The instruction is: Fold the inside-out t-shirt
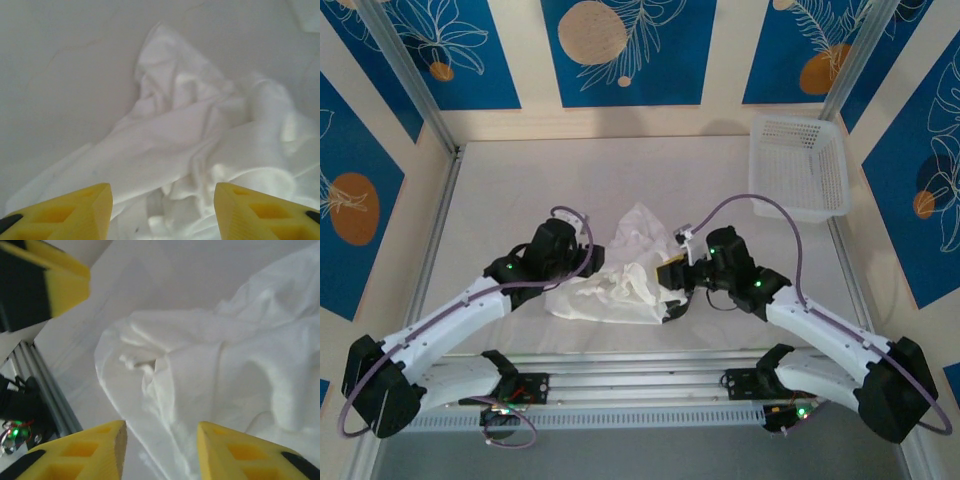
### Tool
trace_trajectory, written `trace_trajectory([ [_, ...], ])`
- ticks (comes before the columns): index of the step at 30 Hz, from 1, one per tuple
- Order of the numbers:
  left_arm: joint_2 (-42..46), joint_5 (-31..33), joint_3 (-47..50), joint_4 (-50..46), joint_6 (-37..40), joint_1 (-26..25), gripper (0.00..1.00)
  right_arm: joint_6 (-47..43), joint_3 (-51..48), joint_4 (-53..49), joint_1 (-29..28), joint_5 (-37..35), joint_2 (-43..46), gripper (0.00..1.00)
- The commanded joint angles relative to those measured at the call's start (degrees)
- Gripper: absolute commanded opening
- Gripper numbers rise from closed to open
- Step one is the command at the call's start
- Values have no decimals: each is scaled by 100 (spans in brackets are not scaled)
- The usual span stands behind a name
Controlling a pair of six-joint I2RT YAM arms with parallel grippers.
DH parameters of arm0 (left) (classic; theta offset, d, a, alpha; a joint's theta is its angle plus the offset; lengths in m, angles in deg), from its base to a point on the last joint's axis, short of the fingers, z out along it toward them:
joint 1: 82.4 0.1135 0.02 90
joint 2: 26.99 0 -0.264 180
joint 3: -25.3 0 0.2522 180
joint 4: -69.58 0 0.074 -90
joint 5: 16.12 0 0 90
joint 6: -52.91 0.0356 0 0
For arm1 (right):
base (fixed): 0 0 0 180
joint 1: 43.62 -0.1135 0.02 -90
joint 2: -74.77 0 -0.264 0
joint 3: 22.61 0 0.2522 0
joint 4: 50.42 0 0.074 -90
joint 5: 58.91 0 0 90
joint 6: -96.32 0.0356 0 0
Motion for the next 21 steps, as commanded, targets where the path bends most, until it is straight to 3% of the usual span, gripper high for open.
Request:
trace_trajectory([
  [1, 60, -385, 108, 116, -420, 230, 56, 129, -60, -400, -363, -30, -282, 37],
  [3, 60, -425, 91, 107, -406, 289, 56, 419, 82, -628, -596, -64, -565, 37],
  [8, 87, -452, 116, 120, -406, 326, 56, 1659, 347, -857, -1072, -1039, -1275, 38],
  [13, 109, -476, 221, 215, -468, 343, 56, 2660, 692, -1240, -1512, -2266, -1928, 49],
  [18, 147, -478, 257, 185, -424, 371, 56, 2784, 712, -1072, -1883, -3337, -2171, 51],
  [21, 217, -452, 292, 166, -406, 400, 56, 2637, 668, -758, -1996, -3548, -2274, 41],
])
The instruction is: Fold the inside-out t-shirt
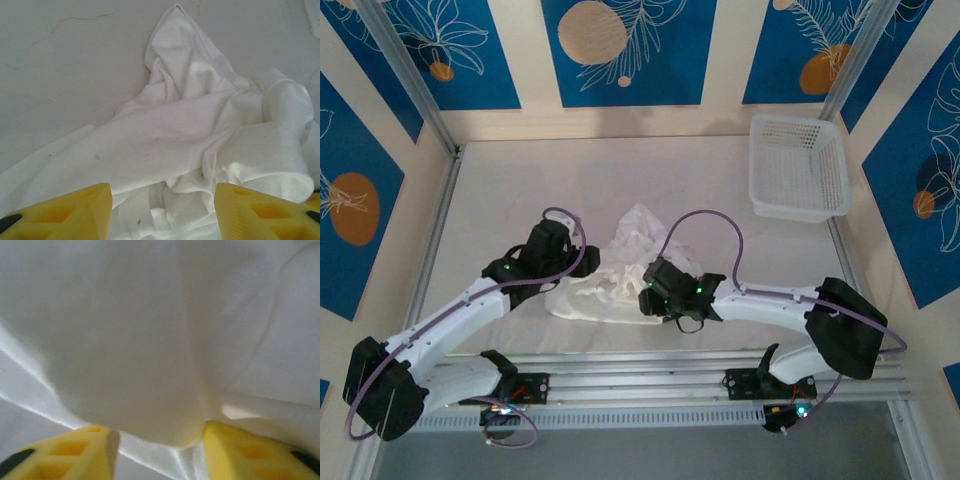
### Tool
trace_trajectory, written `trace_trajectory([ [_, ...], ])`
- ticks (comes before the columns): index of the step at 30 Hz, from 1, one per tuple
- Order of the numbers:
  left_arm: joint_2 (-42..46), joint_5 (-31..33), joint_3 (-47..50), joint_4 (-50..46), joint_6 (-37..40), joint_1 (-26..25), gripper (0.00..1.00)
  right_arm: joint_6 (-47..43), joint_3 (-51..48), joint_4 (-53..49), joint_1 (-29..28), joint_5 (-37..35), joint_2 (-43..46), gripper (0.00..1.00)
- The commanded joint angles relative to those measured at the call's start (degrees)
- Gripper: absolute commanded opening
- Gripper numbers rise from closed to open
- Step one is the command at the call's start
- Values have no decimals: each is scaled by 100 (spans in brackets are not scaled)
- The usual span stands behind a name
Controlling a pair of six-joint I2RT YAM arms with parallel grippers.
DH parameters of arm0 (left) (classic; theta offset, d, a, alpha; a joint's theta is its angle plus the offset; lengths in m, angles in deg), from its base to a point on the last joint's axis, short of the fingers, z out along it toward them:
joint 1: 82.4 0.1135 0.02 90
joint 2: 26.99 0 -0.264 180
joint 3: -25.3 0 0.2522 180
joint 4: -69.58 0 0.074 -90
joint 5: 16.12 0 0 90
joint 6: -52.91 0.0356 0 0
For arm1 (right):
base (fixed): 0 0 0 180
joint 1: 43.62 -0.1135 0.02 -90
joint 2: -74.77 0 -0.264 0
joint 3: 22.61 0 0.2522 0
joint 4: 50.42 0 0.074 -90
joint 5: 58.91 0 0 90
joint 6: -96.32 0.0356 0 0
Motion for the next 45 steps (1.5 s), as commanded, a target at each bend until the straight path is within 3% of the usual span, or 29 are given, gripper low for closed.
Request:
trace_trajectory([
  [1, 209, -54, 91, 35, -39, 100, 56, 134, 43, 320, -106, -817, -129, 38],
  [5, 247, -100, 161, 67, -73, 140, 57, -87, -47, 722, -107, -927, -308, 34],
  [9, 243, -118, 230, -33, -112, 145, 57, -489, -7, 918, -113, -611, -209, 8],
  [11, 245, -147, 286, -150, -127, 145, 58, -691, 10, 907, -99, -313, 26, 1],
  [16, 502, -421, 883, -161, -419, 95, 63, -1330, 361, 657, 139, 245, 1154, 0],
  [21, 633, -180, 1481, -337, -1073, -173, 69, -1253, 582, 860, 1232, 545, 1911, 0],
  [25, 161, -240, 1689, -332, -1077, -294, 89, -1235, 565, 1354, 1663, 963, 2064, 0],
  [27, -216, -477, 1653, -88, -1023, -303, 92, -1290, 546, 1462, 1654, 1113, 2021, 0],
  [30, -819, -285, 1520, 95, -1047, -334, 91, -1165, 532, 1461, 1621, 1299, 1956, 0],
  [32, -1248, -24, 1324, 17, -987, -331, 81, -1083, 476, 1510, 1595, 1354, 2003, 0],
  [33, -1419, 70, 1199, -54, -949, -339, 66, -1053, 457, 1511, 1589, 1328, 2047, 0],
  [35, -1493, 166, 975, -148, -857, -340, 13, -985, 446, 1471, 1614, 1185, 2175, 0],
  [36, -1370, 233, 837, -258, -808, -333, 0, -1011, 479, 1466, 1642, 1160, 2237, 0],
  [39, -639, 449, 54, -862, -377, -258, 0, -1325, 762, 1318, 1753, 1144, 2437, 0],
  [45, 231, 1490, -2701, -1972, 831, 73, 0, -2251, 1328, 1375, 1944, 1357, 3023, 0],
])
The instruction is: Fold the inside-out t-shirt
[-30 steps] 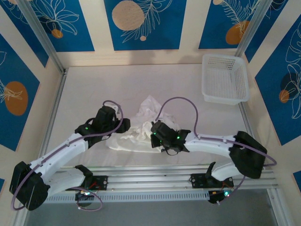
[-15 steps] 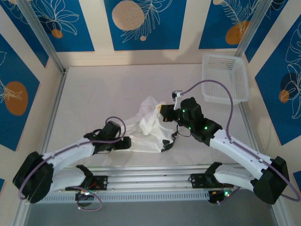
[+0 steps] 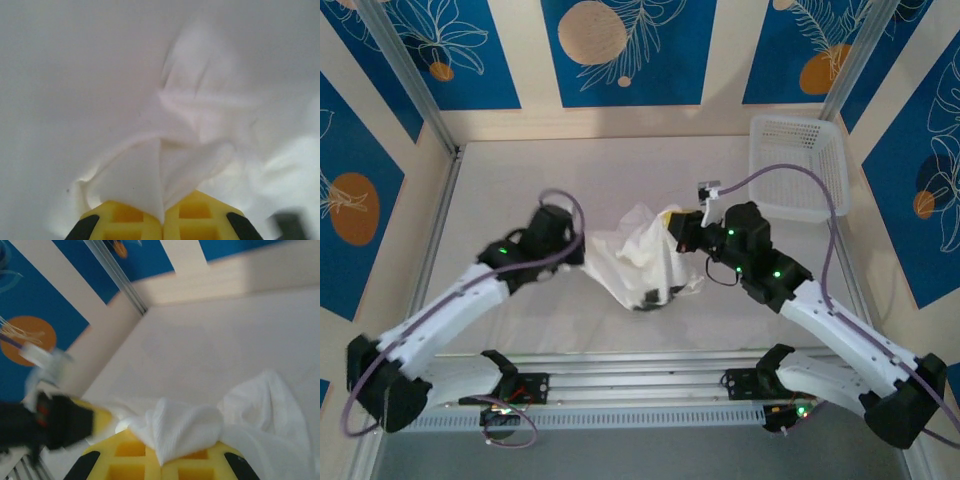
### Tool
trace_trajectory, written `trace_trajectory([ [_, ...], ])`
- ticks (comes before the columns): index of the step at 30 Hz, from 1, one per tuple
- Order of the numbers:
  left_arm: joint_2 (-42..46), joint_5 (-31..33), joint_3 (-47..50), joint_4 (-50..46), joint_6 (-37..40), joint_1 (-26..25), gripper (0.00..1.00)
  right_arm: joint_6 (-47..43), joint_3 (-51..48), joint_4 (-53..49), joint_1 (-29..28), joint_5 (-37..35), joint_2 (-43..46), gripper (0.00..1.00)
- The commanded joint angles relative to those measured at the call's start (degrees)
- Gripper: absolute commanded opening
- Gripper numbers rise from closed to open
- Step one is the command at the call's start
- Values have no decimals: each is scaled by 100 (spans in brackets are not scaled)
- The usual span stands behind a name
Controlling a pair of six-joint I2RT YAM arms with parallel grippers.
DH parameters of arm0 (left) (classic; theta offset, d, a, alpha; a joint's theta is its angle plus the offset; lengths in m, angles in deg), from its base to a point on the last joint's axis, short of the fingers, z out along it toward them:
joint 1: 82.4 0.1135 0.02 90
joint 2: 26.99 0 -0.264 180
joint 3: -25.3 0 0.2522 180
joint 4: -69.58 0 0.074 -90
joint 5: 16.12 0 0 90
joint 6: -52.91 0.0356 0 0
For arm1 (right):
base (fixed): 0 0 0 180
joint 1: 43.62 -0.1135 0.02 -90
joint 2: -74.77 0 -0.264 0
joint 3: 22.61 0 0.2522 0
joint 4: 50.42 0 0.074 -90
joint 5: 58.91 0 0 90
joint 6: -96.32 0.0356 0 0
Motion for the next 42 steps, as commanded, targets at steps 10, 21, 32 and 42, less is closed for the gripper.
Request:
trace_trajectory([
  [10, -1113, 1925, -4472, 639, 2245, 490, 0, -825, 475, 377, 55, 788, 1094, 0],
  [21, -5866, 779, -9154, -844, 2140, 1430, 40, 360, 1125, -1962, 488, -794, 249, 0],
  [32, -3081, -780, -4011, -67, 821, 1382, 68, 1284, 372, -2219, 2246, 789, -69, 0],
  [42, 22, -575, 1605, -650, -2245, 567, 47, 1214, 285, -1815, 2328, 1041, -412, 0],
])
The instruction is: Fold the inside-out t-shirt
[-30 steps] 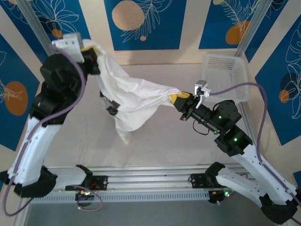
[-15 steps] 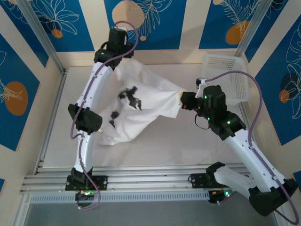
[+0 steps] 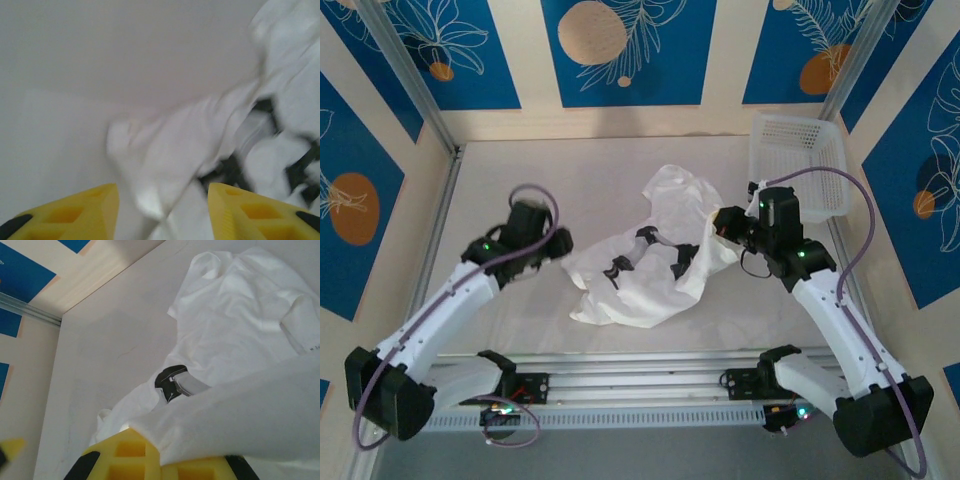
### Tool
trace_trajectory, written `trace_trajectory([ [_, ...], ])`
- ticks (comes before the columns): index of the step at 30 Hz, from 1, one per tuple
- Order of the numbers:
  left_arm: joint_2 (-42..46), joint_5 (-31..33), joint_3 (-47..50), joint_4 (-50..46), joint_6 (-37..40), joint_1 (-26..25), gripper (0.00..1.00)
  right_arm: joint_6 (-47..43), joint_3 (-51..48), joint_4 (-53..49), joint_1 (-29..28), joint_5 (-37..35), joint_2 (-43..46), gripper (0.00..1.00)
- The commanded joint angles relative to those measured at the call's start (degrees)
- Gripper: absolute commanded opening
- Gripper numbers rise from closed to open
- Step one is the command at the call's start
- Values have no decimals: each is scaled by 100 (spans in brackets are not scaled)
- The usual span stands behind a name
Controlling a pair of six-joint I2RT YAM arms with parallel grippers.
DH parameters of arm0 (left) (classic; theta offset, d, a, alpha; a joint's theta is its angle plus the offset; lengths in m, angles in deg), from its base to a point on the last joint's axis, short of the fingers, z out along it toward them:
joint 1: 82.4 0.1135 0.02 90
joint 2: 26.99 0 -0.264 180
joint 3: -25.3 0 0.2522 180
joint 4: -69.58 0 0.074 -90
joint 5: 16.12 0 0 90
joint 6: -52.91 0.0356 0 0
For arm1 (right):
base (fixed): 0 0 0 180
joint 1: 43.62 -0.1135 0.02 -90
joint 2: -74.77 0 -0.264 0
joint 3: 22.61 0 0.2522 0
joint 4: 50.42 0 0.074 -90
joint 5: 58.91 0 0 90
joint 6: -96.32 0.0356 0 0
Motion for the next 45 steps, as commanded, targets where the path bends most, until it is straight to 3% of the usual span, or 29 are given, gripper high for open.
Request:
trace_trajectory([
  [1, 90, -404, 996, -253, -1360, -384, 46, 60, 63, 275, 38, 271, -161, 0],
  [7, -337, -1073, 1653, 480, -1728, -1082, 45, 218, -45, 489, 19, 343, -264, 0],
  [11, -949, -768, 1679, 532, -1786, -1208, 40, 239, -23, 466, 19, 382, -256, 0],
  [15, -939, -185, 1668, 258, -1853, -1220, 25, 218, 40, 401, 0, 388, -238, 0],
  [20, -608, 466, 1712, -141, -1828, -1179, 21, 253, 59, 446, -12, 395, -246, 0],
  [24, -575, 300, 1756, 80, -1677, -1132, 6, 236, 144, 433, -38, 382, -237, 0],
  [28, -594, -31, 1796, 506, -1563, -1131, 6, 202, 245, 383, -38, 343, -187, 0],
  [33, -769, -107, 1810, 525, -1547, -1119, 14, 219, 208, 357, -48, 316, -115, 0],
  [36, -779, -138, 1835, 520, -1504, -1119, 2, 227, 212, 357, -50, 286, -87, 0],
  [38, -654, -130, 1817, 490, -1410, -1117, 0, 220, 270, 348, -47, 264, -79, 0],
  [41, -143, 255, 1409, 37, -1051, -971, 0, 145, 514, 387, -38, 173, -71, 0],
  [45, 507, 1192, -436, -767, 84, -316, 0, -226, 1203, 506, 29, -307, 59, 0],
])
